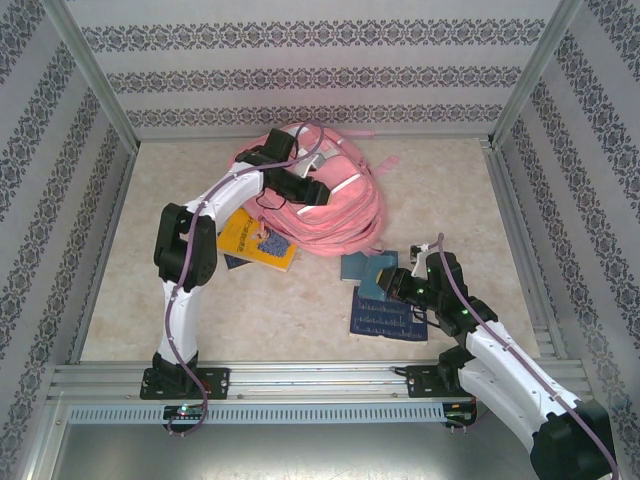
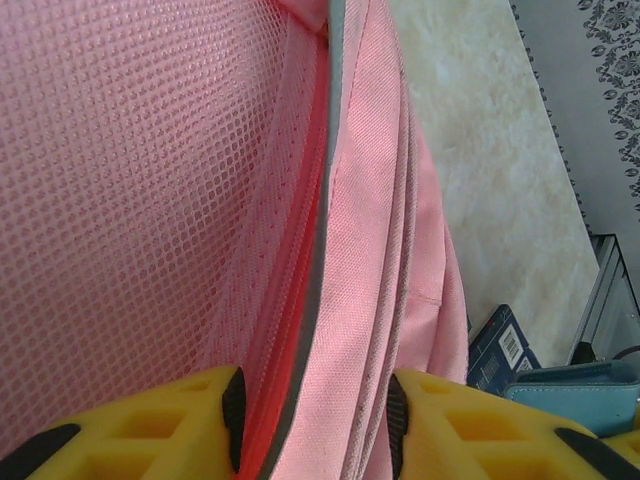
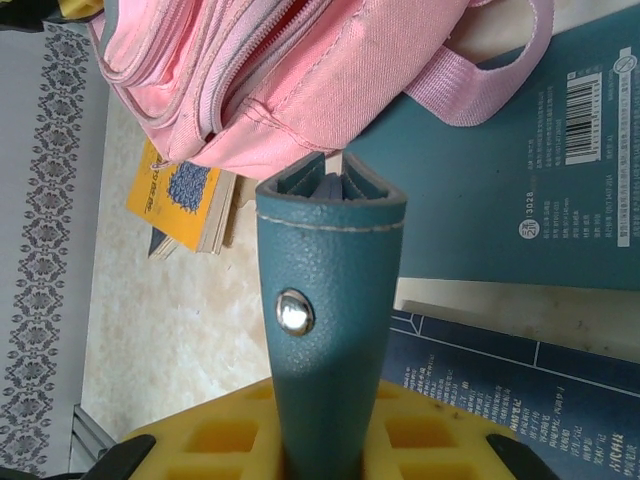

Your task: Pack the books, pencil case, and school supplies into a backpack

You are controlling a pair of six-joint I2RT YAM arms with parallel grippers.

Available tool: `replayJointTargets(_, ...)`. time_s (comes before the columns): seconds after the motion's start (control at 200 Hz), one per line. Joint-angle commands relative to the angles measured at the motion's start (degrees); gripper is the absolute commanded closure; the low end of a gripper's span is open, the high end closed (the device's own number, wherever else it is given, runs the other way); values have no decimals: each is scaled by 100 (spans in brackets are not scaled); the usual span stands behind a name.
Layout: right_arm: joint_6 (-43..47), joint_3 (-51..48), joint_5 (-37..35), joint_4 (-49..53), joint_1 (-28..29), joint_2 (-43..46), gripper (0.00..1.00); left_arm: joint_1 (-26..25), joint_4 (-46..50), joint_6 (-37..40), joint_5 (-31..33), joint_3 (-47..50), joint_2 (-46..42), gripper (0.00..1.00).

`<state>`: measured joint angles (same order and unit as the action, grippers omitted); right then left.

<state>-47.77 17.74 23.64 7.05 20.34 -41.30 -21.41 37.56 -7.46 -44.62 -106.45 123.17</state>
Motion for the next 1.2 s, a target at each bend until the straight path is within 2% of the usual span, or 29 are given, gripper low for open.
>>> replayJointTargets(0.0, -73, 48, 111, -205, -81, 2, 79, -92, -194, -36, -239, 12, 55, 65)
replayJointTargets(0.07, -130, 23, 128, -296, -91, -53, 79, -139, -180, -28, -156, -15, 66, 76)
replayJointTargets(0.175, -149, 114, 109, -338, -93, -152, 79, -145, -69, -29, 141, -86, -2, 100)
replayJointTargets(0.3, -230, 398, 89, -414, -101, -293, 79, -132, -135, -146, 378, -118, -368, 100)
replayJointTargets(0.435, -533, 645, -20, -634, -213, -511, 80, -95, -355, -413, 331, -151, -815, 100)
replayJointTargets(0.689, -1809, 685, -254, -1889, -569, -1195, 80, -83, -405, -672, 150, -353, -1263, 100)
replayJointTargets(0.954, -2627, 971, -459, -2864, -636, -2044, 81, -82, -388, -876, -221, -596, -1599, 100)
replayJointTargets(1.094, -3080, 1336, -343, -3422, -550, -2519, 81, -167, -48, -920, -511, -586, -1546, 100)
replayJointTargets(1.184, -3394, 1533, -282, -3773, -474, -2814, 82, -383, 333, -701, -302, -433, -1559, 100)
replayJointTargets(1.199, -3449, 1551, -277, -3845, -472, -2858, 83, -413, 404, -642, -242, -407, -1566, 97)
